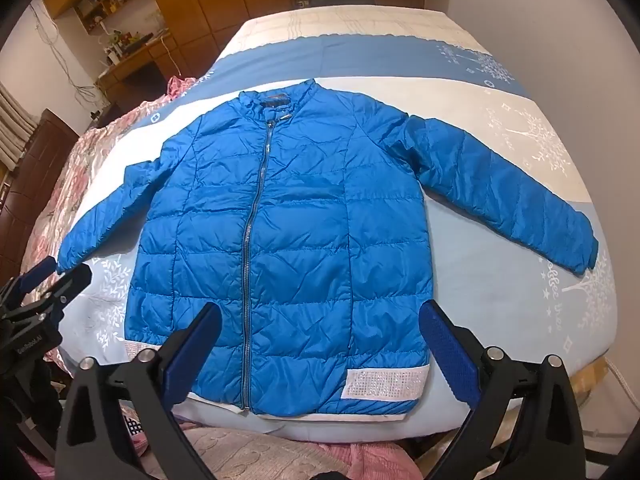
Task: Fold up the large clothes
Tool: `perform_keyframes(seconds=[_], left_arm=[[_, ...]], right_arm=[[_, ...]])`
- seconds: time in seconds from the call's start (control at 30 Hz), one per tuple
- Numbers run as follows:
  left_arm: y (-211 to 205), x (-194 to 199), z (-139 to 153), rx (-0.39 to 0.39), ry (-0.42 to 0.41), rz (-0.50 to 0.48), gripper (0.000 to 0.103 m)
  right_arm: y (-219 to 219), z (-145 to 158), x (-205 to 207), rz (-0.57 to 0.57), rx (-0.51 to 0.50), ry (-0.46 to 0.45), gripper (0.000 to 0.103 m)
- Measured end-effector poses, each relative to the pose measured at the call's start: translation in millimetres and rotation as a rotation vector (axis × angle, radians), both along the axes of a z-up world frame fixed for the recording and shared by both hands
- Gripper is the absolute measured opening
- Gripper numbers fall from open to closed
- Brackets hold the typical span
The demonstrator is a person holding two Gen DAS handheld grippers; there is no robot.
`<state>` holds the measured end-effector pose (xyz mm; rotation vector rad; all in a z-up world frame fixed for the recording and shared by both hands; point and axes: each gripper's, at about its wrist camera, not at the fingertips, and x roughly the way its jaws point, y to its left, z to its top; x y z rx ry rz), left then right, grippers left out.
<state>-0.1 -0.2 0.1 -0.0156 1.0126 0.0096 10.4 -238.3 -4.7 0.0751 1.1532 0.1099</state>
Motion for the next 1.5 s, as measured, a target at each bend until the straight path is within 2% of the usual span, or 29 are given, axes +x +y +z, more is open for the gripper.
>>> perform_keyframes(seconds=[1.5], left_arm=[[-0.7,0.3,0.1,0.006,0.002,0.0,0.1]], right_arm=[[0.7,-2.4,0.9,-0.001,0.004,0.0,0.099]])
